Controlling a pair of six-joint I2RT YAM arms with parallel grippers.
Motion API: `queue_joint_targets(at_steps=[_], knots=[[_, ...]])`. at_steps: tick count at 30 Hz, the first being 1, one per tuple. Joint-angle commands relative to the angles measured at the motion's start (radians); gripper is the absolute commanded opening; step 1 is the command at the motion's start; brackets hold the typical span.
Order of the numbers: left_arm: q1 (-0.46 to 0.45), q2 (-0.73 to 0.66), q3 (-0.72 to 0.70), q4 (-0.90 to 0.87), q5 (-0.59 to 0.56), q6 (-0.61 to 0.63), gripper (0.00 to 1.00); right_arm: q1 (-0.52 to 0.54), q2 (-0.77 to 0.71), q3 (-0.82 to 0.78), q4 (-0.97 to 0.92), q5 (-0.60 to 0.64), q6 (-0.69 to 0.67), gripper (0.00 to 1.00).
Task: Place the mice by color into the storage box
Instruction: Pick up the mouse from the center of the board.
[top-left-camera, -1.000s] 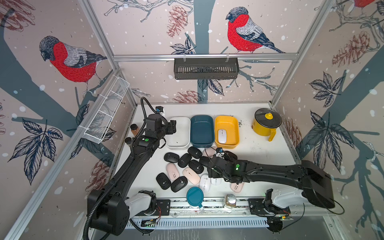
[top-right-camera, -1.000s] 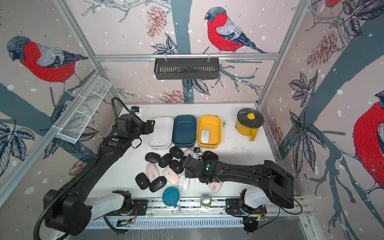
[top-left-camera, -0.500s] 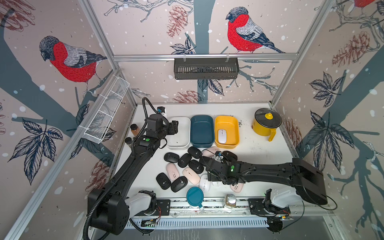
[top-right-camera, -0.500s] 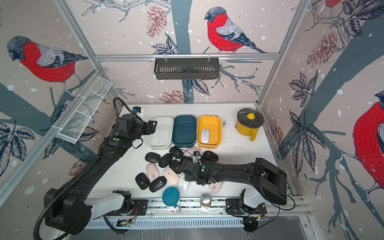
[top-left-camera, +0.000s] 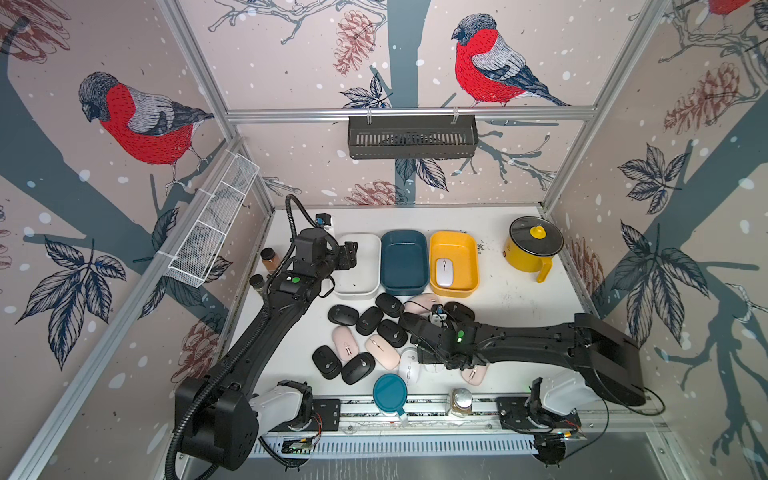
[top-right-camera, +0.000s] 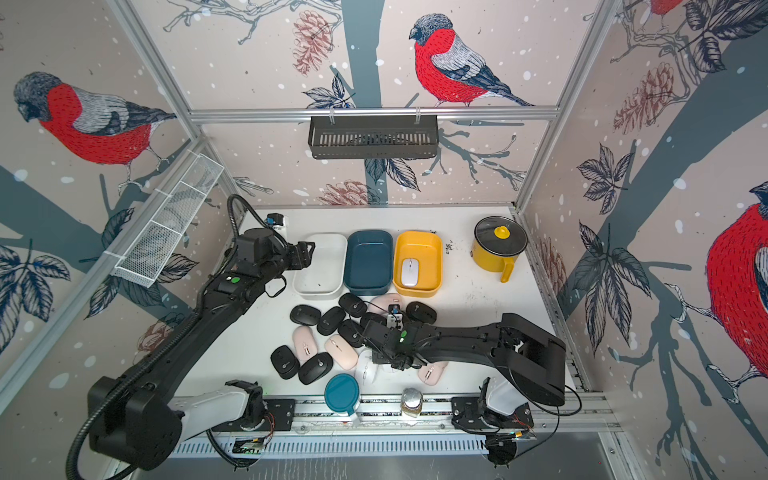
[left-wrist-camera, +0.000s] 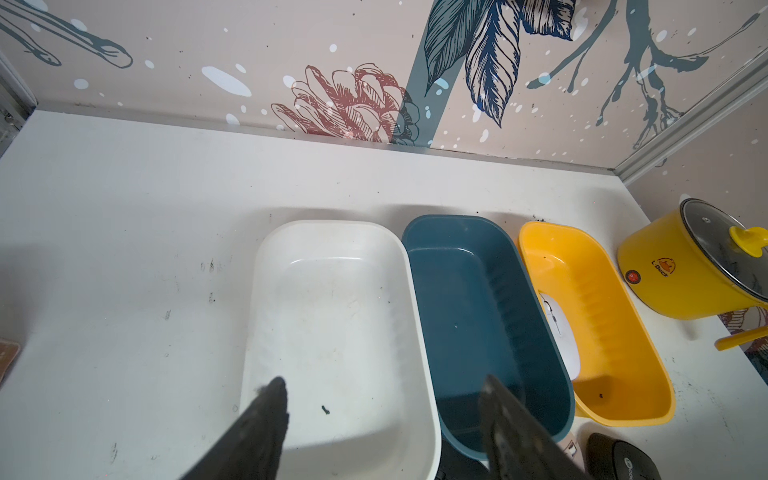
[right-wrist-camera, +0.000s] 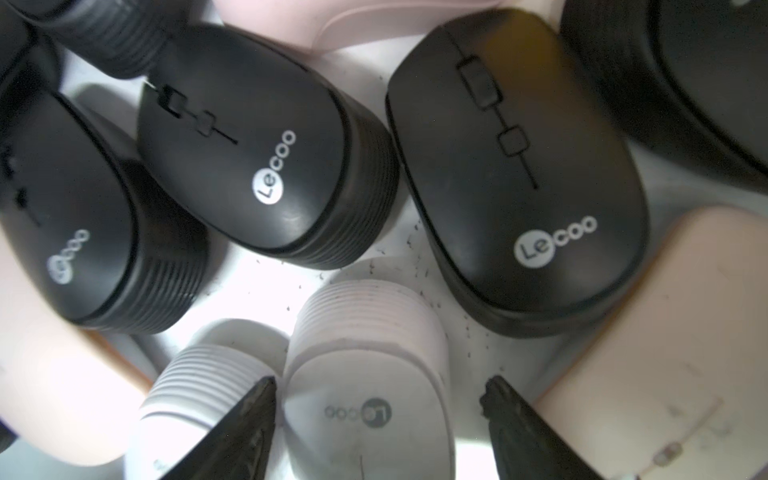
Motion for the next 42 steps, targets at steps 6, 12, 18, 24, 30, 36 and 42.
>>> queue_joint_targets(at_steps=[6,12,18,24,30,36,42], knots=[[0.0,-0.006,0.001,0.007,-0.006,0.003,0.72,-0.007,0.03,0.006,-0.013,0.009,-0.004,0.76],[-0.001,-0.006,0.0,0.005,-0.009,0.005,0.72,-0.016,0.054,0.014,-0.019,0.01,-0.02,0.74],[-0.001,-0.005,0.001,0.005,-0.013,0.007,0.72,-0.014,0.081,0.031,-0.03,0.014,-0.03,0.67],[-0.002,-0.009,0.0,0.006,-0.019,0.008,0.72,-0.011,0.077,0.054,-0.041,0.027,-0.037,0.54],[-0.001,-0.012,0.0,0.004,-0.023,0.01,0.72,-0.013,0.032,0.085,-0.055,0.051,-0.042,0.53],[-0.002,-0.017,-0.001,0.005,-0.032,0.011,0.72,-0.026,-0.05,0.096,-0.064,0.056,-0.042,0.52],[-0.002,-0.008,0.0,0.007,-0.041,0.001,0.72,-0.119,-0.16,0.038,-0.011,0.037,-0.083,0.53]])
